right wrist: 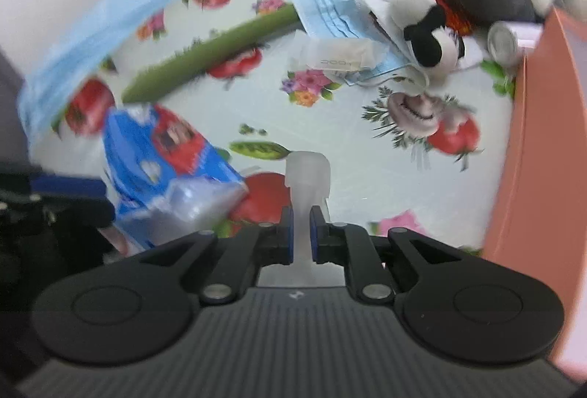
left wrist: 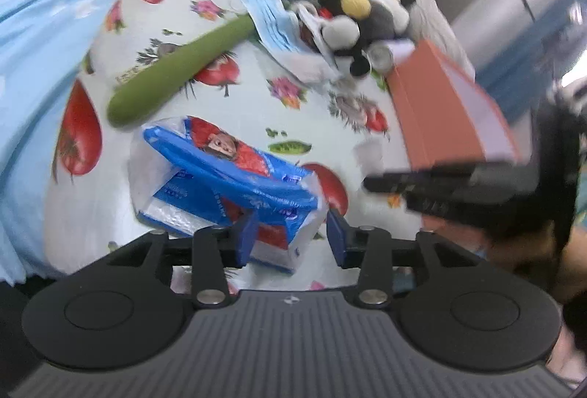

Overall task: Organize soft objects
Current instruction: 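Lift the blue-and-red snack bag with the left gripper away from the pile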

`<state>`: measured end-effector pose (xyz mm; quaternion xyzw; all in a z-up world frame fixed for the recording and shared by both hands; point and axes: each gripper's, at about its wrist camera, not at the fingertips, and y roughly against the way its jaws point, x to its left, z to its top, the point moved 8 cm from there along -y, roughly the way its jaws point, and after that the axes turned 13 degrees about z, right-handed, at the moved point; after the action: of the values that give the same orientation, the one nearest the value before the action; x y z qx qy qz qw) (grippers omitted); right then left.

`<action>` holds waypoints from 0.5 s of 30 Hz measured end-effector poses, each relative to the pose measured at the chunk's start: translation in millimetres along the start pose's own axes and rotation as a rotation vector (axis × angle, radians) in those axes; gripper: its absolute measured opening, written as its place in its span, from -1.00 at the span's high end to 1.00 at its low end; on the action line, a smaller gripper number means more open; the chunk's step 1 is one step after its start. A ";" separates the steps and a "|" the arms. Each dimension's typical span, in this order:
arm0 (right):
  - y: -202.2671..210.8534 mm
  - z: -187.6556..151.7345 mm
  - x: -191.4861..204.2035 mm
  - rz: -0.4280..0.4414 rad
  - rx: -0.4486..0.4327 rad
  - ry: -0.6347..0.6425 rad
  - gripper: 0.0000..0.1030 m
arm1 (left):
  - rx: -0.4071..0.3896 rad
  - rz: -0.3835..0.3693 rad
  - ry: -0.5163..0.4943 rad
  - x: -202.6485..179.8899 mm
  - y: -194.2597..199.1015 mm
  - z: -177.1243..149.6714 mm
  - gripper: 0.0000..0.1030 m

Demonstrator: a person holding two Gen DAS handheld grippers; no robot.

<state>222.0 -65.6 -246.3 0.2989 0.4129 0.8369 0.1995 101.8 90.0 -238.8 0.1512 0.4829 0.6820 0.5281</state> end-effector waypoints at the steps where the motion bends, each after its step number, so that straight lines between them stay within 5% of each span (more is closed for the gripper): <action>1: 0.6 -0.8 2.6 0.010 -0.026 -0.010 0.73 | -0.005 -0.007 0.020 0.1 3.0 0.8 0.08; 4: 3.8 -1.6 6.9 0.020 -0.088 -0.028 0.64 | -0.007 -0.003 0.118 5.9 10.0 4.7 0.07; 11: 13.2 1.6 2.1 0.024 -0.215 -0.045 -0.27 | 0.017 0.025 0.313 14.7 10.5 12.4 0.07; 15: 6.6 0.6 0.1 0.056 -0.236 -0.057 -0.24 | 0.032 0.067 0.403 17.2 2.9 13.9 0.07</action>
<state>221.8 -69.0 -240.6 0.3085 0.2973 0.8761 0.2213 103.2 111.9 -234.8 0.0359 0.5844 0.7078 0.3953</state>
